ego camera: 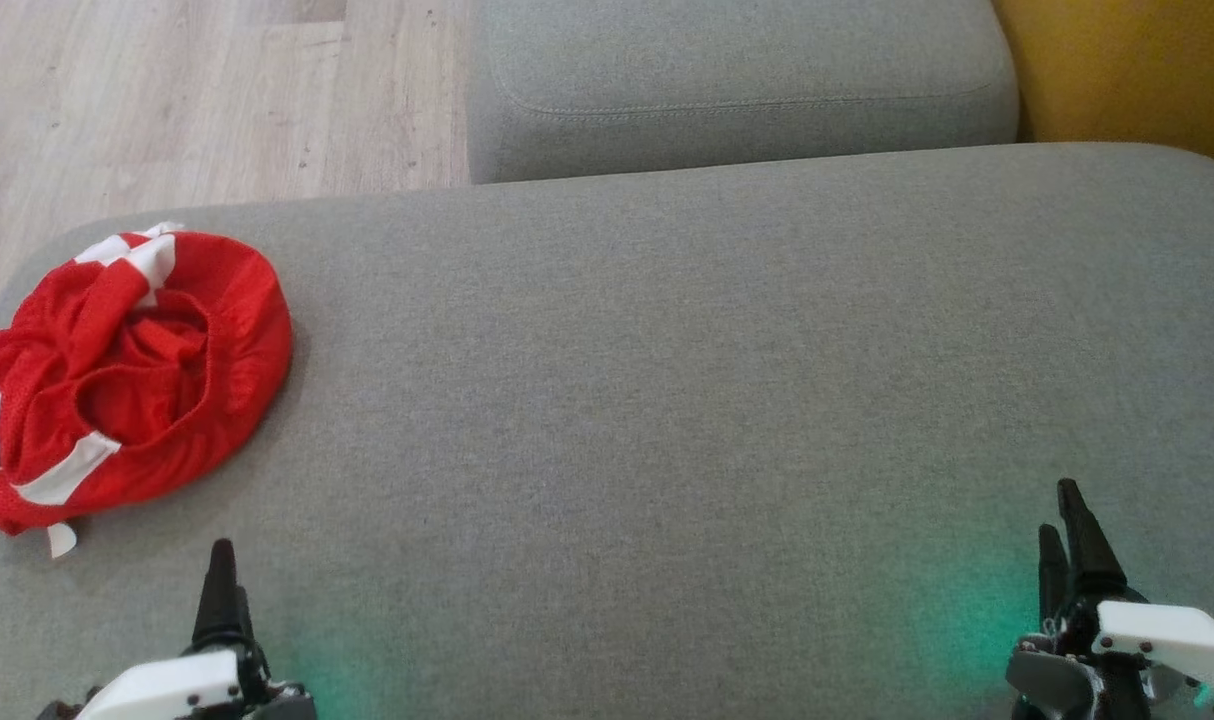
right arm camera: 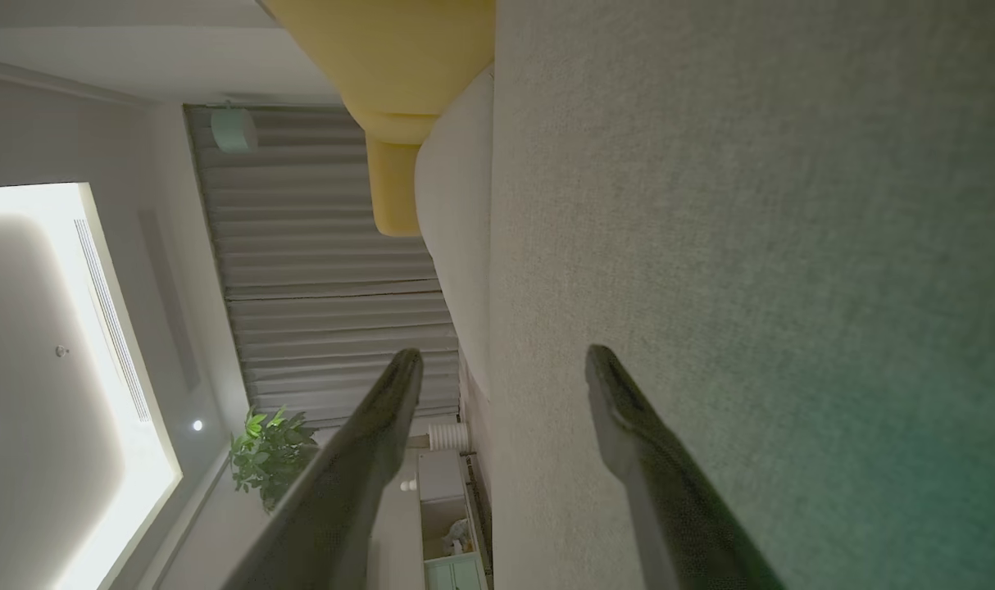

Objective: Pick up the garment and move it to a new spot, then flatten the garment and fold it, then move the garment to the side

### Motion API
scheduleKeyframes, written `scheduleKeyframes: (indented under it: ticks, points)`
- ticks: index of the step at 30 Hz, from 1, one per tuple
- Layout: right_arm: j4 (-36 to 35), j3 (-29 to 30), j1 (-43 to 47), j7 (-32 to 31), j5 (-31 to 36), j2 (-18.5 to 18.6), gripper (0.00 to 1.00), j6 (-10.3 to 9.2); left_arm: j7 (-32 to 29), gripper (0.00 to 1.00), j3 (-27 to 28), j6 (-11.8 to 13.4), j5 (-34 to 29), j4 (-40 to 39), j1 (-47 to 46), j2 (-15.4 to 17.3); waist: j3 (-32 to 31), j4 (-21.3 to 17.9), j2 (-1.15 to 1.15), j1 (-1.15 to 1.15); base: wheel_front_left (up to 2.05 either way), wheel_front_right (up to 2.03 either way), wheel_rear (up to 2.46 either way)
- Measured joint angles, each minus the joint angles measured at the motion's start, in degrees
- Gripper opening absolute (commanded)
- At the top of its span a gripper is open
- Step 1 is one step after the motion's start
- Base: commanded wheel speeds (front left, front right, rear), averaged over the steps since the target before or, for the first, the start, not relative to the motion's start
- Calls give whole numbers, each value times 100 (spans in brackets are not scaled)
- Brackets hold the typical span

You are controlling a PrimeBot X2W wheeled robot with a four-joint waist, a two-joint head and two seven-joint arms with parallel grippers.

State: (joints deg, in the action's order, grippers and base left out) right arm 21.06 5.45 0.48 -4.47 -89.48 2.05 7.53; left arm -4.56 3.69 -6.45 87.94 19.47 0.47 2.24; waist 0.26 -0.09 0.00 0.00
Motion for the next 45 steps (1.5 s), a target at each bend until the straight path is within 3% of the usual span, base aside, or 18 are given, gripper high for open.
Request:
scheduleKeyframes:
  ticks: [19,45]
  points:
    - [-183,-293,-59,305,1612,1,100,0,316,100,-308,407,-1500,-393,-1,1,-10,6,0,0,0,0,0]
    - [-256,-638,-113,706,3189,3,100,0,721,100,-698,804,-3270,-709,-1,3,-64,22,0,0,0,0,0]
